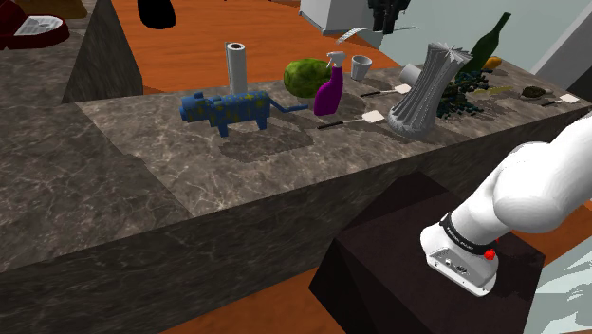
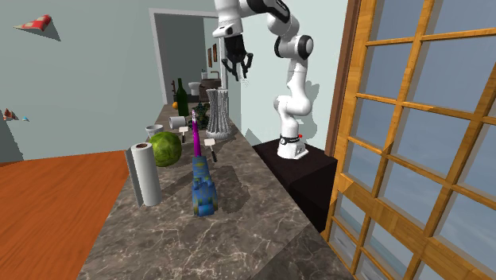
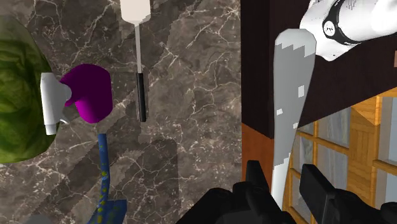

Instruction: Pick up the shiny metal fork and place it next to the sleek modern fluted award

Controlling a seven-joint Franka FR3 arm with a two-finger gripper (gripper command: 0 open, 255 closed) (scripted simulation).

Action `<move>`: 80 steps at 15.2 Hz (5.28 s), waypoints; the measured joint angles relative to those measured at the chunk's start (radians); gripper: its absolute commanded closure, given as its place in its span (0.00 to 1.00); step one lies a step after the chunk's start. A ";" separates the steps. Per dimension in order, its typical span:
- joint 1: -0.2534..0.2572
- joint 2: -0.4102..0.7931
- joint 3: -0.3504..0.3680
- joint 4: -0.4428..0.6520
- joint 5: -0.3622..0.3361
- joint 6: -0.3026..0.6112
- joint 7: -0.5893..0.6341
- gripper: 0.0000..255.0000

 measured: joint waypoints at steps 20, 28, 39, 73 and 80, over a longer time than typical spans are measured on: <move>-0.109 -0.166 -0.168 -0.283 -0.110 0.121 -0.287 1.00; -0.112 -0.189 -0.172 -0.408 -0.114 0.224 -0.285 1.00; -0.113 -0.204 -0.175 -0.574 -0.116 0.375 -0.273 1.00; -0.117 -0.069 -0.198 -0.915 -0.120 0.850 -0.265 1.00; -0.117 -0.014 -0.203 -0.955 -0.117 0.944 -0.267 1.00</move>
